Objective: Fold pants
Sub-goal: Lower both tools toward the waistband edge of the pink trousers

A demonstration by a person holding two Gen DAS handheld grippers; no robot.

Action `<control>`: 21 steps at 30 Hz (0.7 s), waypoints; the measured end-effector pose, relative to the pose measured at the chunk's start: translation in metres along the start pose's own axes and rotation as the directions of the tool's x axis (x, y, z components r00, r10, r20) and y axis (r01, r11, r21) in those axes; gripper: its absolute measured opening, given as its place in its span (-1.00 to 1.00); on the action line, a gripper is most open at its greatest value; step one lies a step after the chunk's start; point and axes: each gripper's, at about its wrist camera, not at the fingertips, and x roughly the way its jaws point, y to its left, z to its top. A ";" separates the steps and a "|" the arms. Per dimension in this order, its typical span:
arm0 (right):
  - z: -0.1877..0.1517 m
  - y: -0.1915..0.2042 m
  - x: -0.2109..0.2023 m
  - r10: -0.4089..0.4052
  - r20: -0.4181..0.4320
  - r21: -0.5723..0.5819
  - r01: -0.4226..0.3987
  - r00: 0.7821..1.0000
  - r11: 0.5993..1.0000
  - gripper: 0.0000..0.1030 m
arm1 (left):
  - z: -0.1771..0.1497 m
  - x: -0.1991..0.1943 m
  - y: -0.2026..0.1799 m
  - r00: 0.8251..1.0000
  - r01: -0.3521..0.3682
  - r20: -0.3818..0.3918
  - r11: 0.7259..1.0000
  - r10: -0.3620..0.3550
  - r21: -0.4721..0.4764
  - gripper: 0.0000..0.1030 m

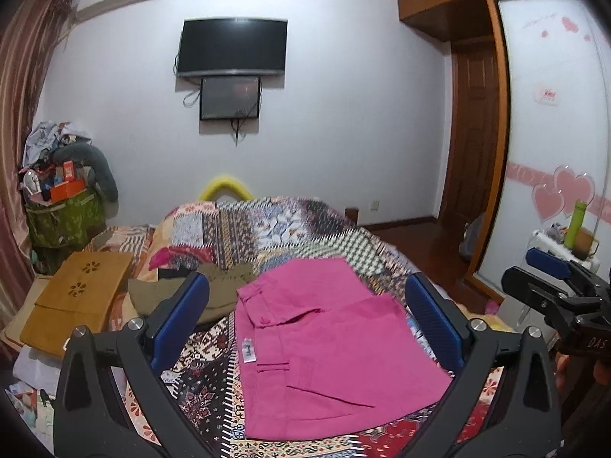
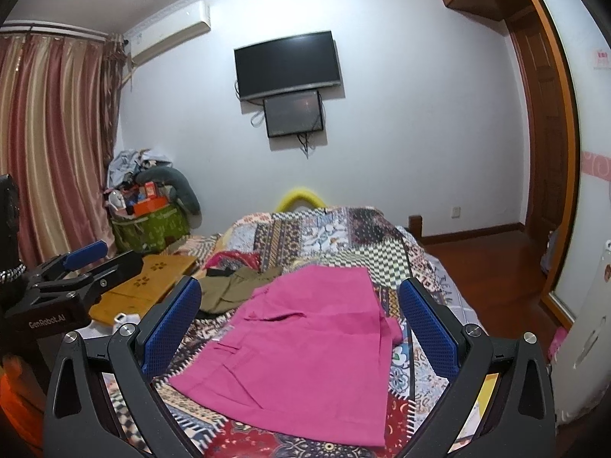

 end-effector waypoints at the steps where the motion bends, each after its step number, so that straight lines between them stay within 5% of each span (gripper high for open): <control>1: -0.002 -0.003 0.005 -0.007 -0.012 0.002 0.007 1.000 1.000 1.00 | -0.002 0.008 0.002 1.000 0.006 -0.018 1.000 -0.006 -0.003 1.00; 9: -0.034 -0.032 0.054 -0.061 -0.168 0.018 0.065 0.984 0.998 1.00 | -0.028 0.085 0.019 0.980 -0.001 -0.200 1.000 0.003 0.011 1.00; 21: -0.073 -0.083 0.129 -0.065 -0.411 0.052 0.094 0.909 0.994 1.00 | -0.071 0.202 0.069 0.882 -0.071 -0.466 0.997 0.070 0.016 1.00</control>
